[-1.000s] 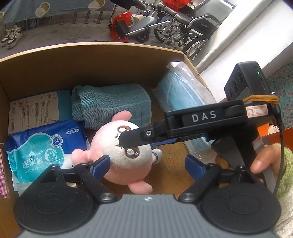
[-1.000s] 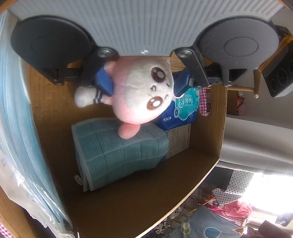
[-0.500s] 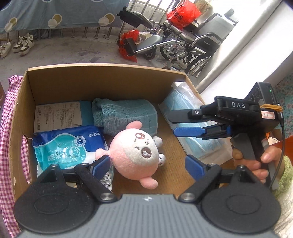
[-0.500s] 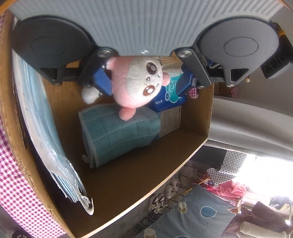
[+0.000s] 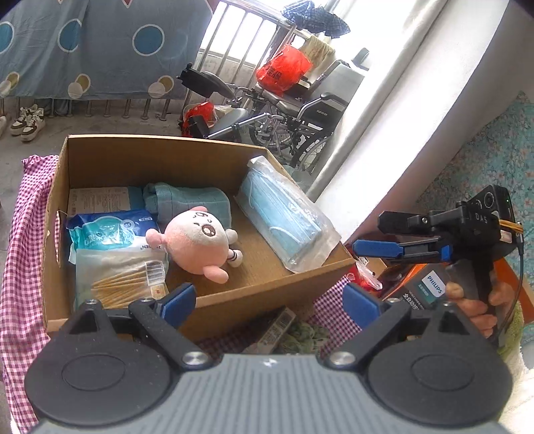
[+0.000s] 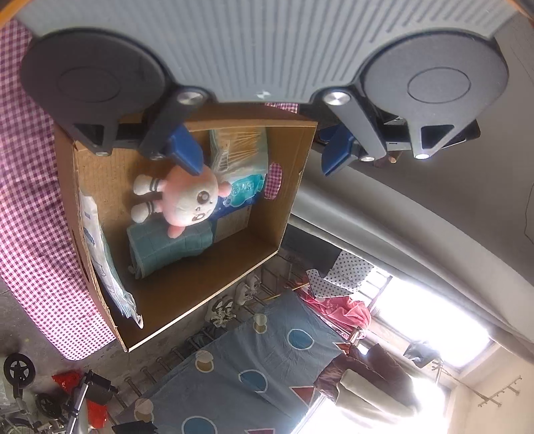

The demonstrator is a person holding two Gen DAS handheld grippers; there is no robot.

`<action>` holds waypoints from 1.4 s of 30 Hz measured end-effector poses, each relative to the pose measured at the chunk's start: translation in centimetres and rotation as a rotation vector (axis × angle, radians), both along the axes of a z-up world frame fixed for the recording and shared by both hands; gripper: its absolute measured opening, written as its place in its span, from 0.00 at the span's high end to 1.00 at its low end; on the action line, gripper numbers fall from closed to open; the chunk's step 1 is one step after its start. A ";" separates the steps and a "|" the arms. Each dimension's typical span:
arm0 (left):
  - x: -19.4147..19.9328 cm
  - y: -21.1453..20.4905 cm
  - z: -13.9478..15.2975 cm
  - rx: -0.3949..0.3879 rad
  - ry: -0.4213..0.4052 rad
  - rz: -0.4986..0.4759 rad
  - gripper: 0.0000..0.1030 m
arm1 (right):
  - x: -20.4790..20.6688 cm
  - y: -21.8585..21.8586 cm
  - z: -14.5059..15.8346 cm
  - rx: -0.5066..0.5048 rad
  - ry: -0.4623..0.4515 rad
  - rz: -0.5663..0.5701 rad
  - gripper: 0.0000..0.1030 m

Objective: Organize soft objects
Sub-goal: 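Open the right gripper to release the plush toy and withdraw, then move the right gripper to the gold tissue pack and grasp it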

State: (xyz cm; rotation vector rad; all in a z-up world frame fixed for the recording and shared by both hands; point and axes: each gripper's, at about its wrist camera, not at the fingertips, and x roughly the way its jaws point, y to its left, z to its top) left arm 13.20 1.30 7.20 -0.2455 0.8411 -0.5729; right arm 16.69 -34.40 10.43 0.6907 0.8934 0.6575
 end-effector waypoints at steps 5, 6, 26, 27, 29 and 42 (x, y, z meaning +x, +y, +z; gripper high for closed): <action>-1.1 -2.5 -4.4 0.013 0.019 -0.028 0.11 | -4.1 0.8 -2.2 -0.073 0.024 -0.013 0.26; -1.1 -3.0 -5.2 0.024 0.021 -0.029 0.11 | -4.4 1.1 -2.9 -0.085 0.039 -0.014 0.28; 0.4 -7.6 -11.7 0.208 -0.022 -0.119 0.71 | -4.3 2.8 -13.8 -0.061 0.438 -0.142 0.50; 0.0 -7.8 -11.5 0.215 -0.044 -0.124 0.71 | -4.4 2.7 -14.0 -0.050 0.443 -0.150 0.49; -1.1 -8.5 -11.2 0.247 -0.101 -0.148 0.72 | -4.5 2.6 -14.0 -0.022 0.454 -0.161 0.42; -5.2 -10.9 -9.3 0.341 -0.261 -0.234 0.74 | -5.3 2.6 -14.3 -0.054 0.457 -0.187 0.70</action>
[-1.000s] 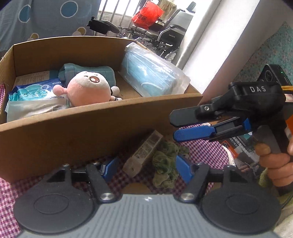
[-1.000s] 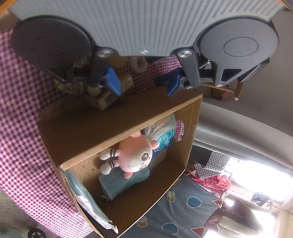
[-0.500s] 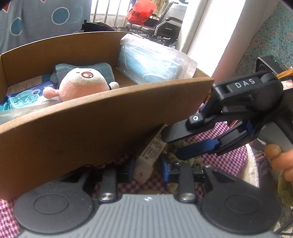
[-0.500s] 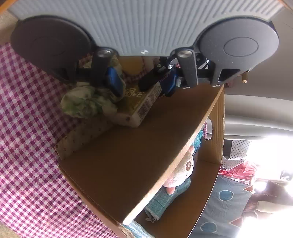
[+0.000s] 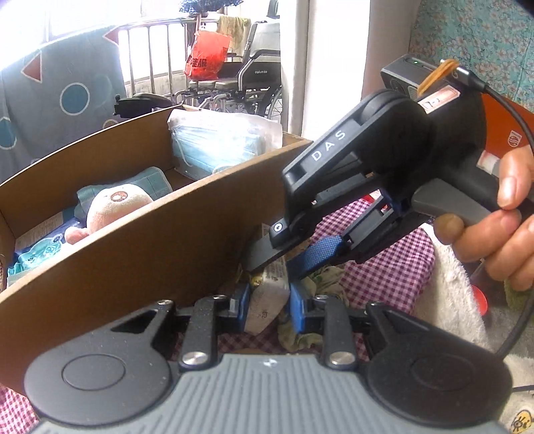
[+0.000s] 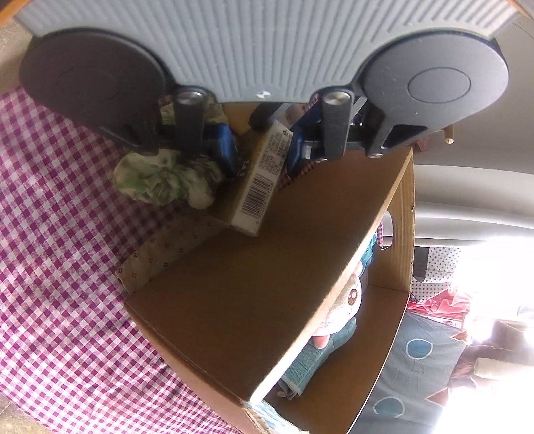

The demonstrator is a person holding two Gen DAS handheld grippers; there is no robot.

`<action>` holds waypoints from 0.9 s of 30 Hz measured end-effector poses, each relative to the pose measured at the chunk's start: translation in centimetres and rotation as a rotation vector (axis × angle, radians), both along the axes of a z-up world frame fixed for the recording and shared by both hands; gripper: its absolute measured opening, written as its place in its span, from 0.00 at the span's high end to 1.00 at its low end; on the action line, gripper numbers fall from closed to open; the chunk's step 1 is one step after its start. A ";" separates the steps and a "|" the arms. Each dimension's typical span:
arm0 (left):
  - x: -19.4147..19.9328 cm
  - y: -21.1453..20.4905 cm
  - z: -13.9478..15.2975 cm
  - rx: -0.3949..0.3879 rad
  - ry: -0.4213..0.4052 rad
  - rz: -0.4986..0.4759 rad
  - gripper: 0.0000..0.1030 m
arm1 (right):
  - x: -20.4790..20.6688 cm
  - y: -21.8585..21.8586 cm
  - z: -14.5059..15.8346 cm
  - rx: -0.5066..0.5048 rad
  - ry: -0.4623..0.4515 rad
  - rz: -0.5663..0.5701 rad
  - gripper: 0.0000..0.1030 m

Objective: Organize soft objects
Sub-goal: 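Move the right gripper to the gold tissue pack and grasp it, then lift the gold tissue pack with the right gripper over the box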

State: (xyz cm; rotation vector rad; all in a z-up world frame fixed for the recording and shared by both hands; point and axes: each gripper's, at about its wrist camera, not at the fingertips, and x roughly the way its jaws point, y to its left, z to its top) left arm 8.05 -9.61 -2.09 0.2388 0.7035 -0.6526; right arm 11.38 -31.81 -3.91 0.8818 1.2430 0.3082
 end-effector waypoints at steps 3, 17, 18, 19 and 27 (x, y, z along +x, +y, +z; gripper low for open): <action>-1.2 0.1 1.6 0.004 -0.051 -0.011 0.73 | -1.0 0.1 1.4 0.001 -0.060 0.012 0.70; 1.8 5.6 7.3 -0.289 -0.028 0.179 0.43 | 1.7 2.8 14.2 -0.170 -0.438 0.226 0.81; 2.1 6.2 7.1 -0.304 -0.016 0.195 0.42 | 2.8 2.7 14.7 -0.182 -0.441 0.239 0.81; 2.4 6.6 6.8 -0.314 -0.004 0.208 0.42 | 3.7 3.0 14.9 -0.206 -0.449 0.250 0.82; 3.2 9.2 5.3 -0.365 0.069 0.270 0.42 | 10.5 4.0 14.8 -0.345 -0.422 0.290 0.93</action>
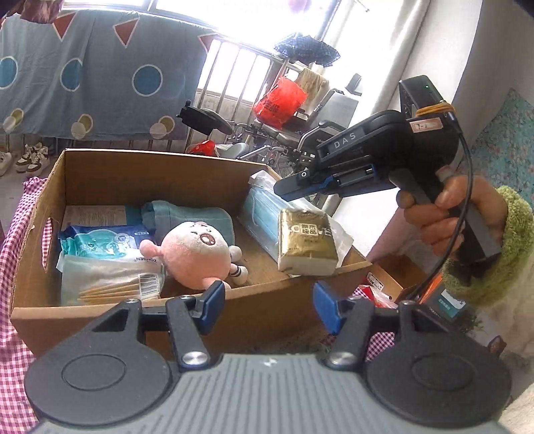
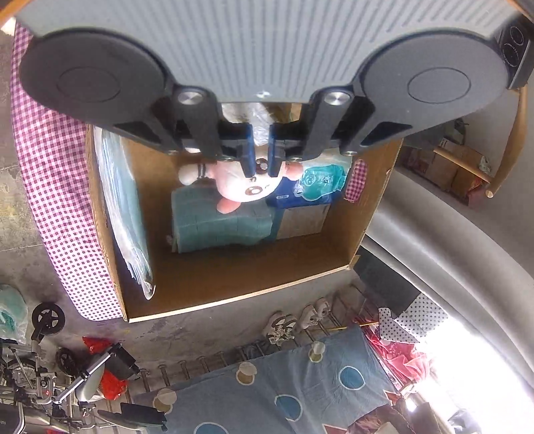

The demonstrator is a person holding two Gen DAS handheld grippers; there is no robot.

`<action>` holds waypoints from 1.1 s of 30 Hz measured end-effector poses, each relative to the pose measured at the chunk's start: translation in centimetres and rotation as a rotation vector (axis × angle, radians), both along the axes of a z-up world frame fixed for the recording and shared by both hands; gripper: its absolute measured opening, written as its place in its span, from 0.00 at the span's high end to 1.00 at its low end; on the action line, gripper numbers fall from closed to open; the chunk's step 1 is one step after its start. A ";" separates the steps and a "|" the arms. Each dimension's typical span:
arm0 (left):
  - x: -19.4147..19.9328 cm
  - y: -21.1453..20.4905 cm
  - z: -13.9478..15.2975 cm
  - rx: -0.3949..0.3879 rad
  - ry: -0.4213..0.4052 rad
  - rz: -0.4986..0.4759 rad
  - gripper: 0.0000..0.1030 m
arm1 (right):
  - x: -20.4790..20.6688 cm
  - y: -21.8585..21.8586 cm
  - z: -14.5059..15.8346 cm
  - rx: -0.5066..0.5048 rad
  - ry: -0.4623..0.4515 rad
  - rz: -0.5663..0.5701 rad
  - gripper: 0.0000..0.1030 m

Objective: Organize soft objects
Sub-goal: 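Lift the gold tissue pack with the right gripper over the box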

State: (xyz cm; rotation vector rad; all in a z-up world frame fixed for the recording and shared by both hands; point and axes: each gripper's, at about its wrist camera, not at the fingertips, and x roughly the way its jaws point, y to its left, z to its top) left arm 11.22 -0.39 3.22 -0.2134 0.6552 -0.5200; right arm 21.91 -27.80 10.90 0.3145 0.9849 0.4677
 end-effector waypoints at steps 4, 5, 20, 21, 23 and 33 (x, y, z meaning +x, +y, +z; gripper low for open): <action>-0.1 1.1 -0.3 -0.008 0.010 0.024 0.42 | 4.0 0.9 -1.5 -0.106 0.015 0.015 0.93; -0.2 1.3 -0.4 -0.007 0.010 0.029 0.42 | 4.9 1.3 -2.0 -0.142 0.004 0.016 0.93; -1.4 4.9 -0.5 -0.035 0.010 0.112 0.28 | 6.6 4.0 -5.0 -0.283 0.259 0.136 0.68; -1.3 5.0 -0.4 -0.036 0.008 0.114 0.28 | 6.5 4.1 -5.1 -0.295 0.266 0.141 0.67; -1.4 5.2 -0.3 -0.042 0.002 0.115 0.28 | 6.2 4.2 -5.0 -0.340 0.277 0.164 0.60; -1.6 4.7 -0.1 -0.044 -0.012 0.092 0.26 | 6.5 5.8 -7.8 -0.608 0.224 0.233 0.58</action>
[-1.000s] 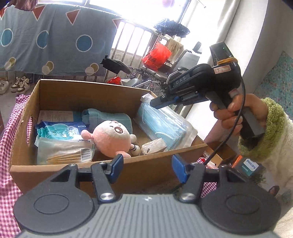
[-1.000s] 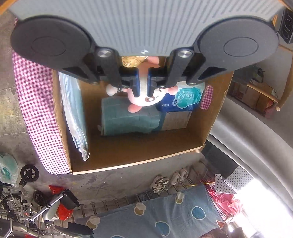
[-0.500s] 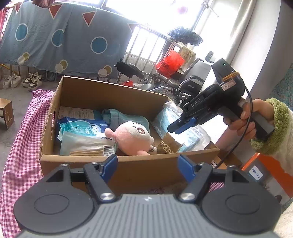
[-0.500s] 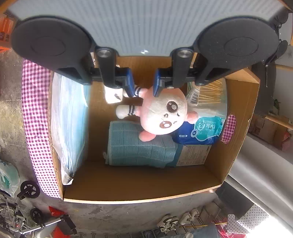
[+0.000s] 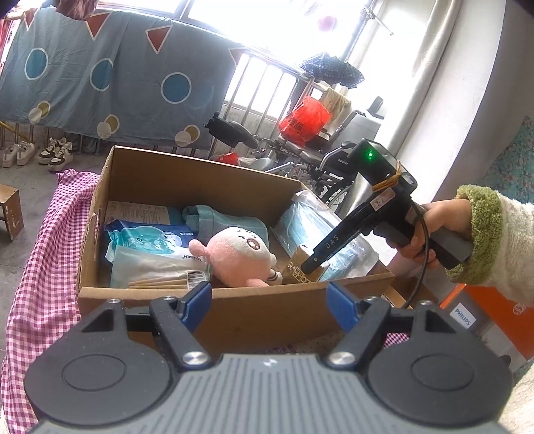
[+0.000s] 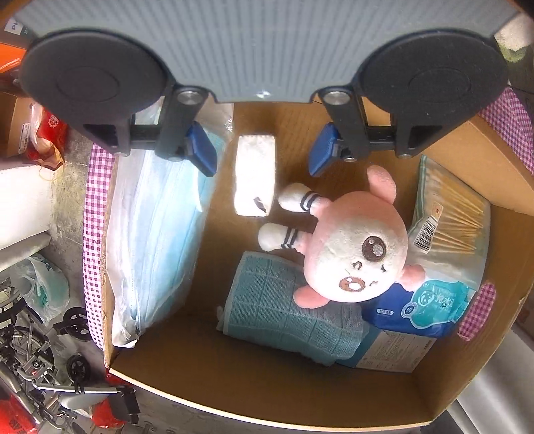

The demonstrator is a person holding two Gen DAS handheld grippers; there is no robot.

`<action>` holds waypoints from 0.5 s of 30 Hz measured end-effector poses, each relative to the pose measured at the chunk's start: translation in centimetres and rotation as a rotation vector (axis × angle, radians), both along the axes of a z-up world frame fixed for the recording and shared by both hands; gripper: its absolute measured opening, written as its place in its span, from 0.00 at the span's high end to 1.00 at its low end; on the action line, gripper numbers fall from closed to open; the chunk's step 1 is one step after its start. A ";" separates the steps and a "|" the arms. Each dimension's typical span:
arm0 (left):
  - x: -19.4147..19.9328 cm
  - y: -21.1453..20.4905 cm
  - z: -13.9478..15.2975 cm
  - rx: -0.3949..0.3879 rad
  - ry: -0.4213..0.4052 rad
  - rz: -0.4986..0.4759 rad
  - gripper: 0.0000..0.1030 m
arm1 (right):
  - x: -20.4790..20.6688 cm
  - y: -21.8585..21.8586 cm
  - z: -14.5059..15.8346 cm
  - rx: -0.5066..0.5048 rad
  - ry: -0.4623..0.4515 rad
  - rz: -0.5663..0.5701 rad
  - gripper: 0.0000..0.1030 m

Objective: Organize soft objects
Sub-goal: 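Lift the gold tissue pack with the right gripper over the box, then lower the tissue pack beside the mask package and open the right gripper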

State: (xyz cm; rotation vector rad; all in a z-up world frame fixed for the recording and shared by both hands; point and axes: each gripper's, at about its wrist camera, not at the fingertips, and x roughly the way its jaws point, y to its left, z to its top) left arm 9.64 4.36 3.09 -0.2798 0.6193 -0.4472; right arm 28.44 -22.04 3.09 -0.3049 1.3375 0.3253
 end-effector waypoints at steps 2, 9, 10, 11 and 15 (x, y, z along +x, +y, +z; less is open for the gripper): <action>0.0 0.0 0.0 -0.001 0.000 0.000 0.26 | 0.1 0.4 -1.0 -0.049 -0.004 0.055 0.76; 0.2 -0.1 0.0 -0.006 0.005 0.012 0.25 | -0.6 3.1 0.3 -0.204 -0.069 0.448 0.76; 0.2 -0.1 0.1 -0.006 0.004 0.013 0.25 | -0.5 3.3 0.3 -0.224 -0.059 0.490 0.76; 0.2 -0.1 0.1 -0.004 0.005 0.014 0.25 | -0.3 3.5 0.2 -0.240 -0.040 0.530 0.75; 0.3 -0.1 0.1 0.006 0.008 0.017 0.25 | -0.1 4.1 -1.0 -0.284 0.011 0.680 0.74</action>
